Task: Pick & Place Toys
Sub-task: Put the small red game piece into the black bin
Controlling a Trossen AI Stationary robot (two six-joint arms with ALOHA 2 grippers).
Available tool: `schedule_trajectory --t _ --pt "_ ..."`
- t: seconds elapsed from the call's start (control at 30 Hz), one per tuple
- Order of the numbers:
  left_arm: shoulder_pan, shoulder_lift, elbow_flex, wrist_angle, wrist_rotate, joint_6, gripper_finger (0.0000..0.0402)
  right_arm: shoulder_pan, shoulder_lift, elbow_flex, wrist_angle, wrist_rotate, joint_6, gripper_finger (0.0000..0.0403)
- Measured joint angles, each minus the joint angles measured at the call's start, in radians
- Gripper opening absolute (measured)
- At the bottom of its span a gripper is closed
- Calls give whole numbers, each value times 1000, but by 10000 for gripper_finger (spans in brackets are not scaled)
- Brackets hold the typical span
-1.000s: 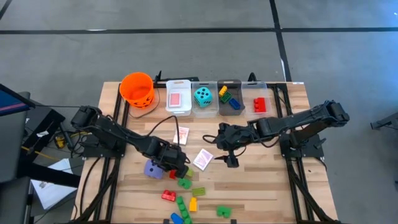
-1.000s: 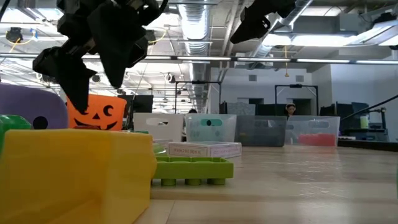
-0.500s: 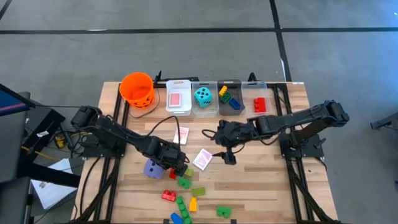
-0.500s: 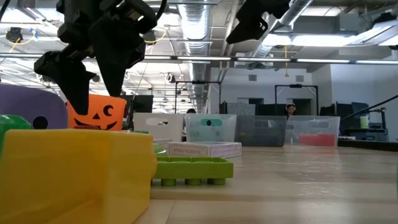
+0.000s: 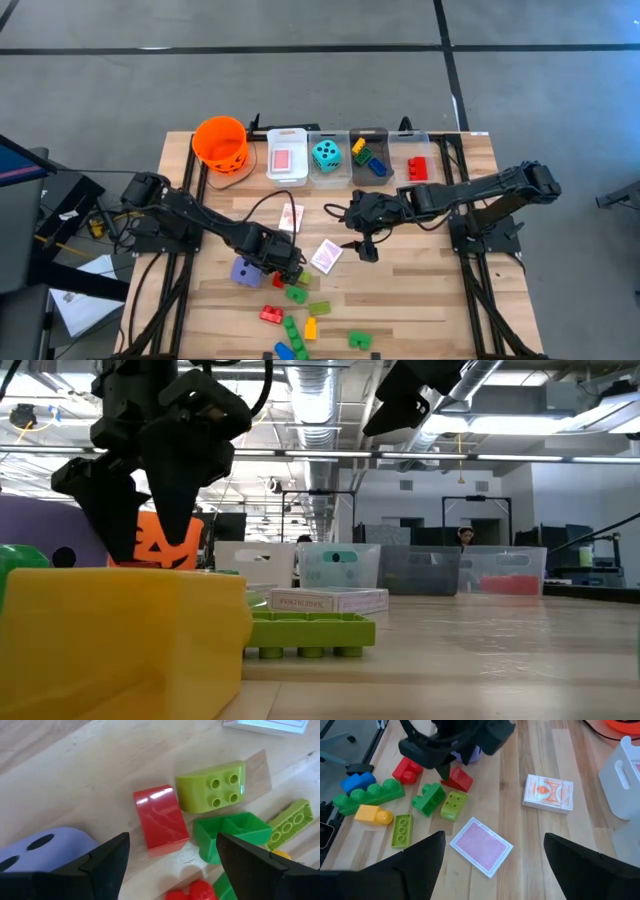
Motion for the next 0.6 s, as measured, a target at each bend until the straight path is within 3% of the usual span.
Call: schedule_trajectory --t 0.4,0.6 --pt "1 65 4 54 72 -12 289 1 0 0 -7 0 23 331" --pt "0 65 3 56 72 -16 265 2 0 0 -12 0 24 331"
